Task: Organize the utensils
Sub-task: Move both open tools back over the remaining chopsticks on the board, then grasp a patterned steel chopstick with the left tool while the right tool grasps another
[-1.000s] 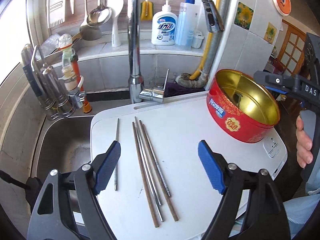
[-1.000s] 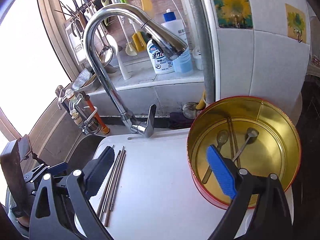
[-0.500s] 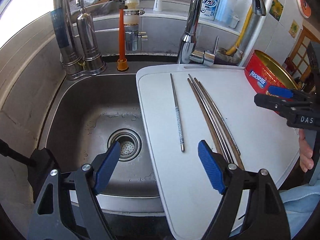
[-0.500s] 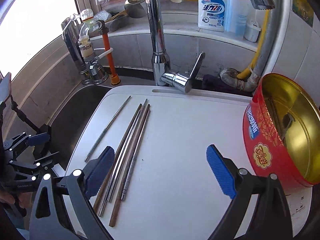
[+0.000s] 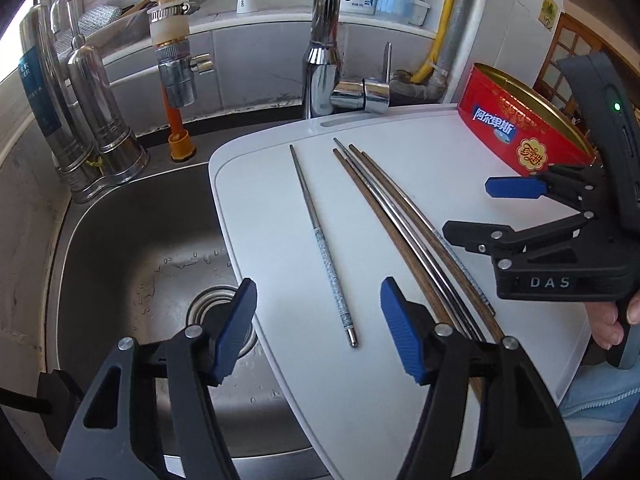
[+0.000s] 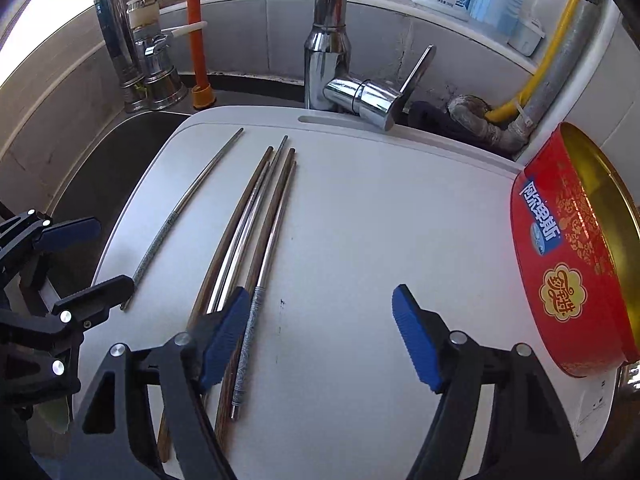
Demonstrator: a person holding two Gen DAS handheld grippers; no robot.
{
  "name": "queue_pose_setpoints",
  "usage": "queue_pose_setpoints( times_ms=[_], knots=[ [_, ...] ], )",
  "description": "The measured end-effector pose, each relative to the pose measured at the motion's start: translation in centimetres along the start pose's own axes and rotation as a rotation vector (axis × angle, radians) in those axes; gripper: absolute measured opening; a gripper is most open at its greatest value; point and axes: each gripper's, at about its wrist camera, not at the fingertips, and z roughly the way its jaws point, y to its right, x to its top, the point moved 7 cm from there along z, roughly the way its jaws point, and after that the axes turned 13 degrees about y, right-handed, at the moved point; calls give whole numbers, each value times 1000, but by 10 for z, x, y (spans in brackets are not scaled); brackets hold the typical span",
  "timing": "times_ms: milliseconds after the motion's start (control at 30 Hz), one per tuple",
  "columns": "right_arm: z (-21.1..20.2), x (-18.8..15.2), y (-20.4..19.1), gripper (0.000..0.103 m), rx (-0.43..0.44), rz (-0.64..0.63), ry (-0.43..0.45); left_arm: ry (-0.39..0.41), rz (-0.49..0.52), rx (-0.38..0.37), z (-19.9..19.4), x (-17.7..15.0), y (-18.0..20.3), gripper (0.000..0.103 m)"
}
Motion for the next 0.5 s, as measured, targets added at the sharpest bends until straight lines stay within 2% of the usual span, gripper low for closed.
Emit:
queue_pose_setpoints(
  times_ms=[400,433,467,500],
  knots=[
    [14,-3,1,75,-19,-8,-41,-21,32,5,27,10,-2,64],
    [14,-3,1,70,-9,-4,-43,-26,26,2,30,10,-2,64],
    [13,-4,0,59,19,12,-49,-38,15,-7,33,9,-1,64],
    [13,-4,-2,53,54,35,-59,-54,0,-17,36,7,-1,58]
  ],
)
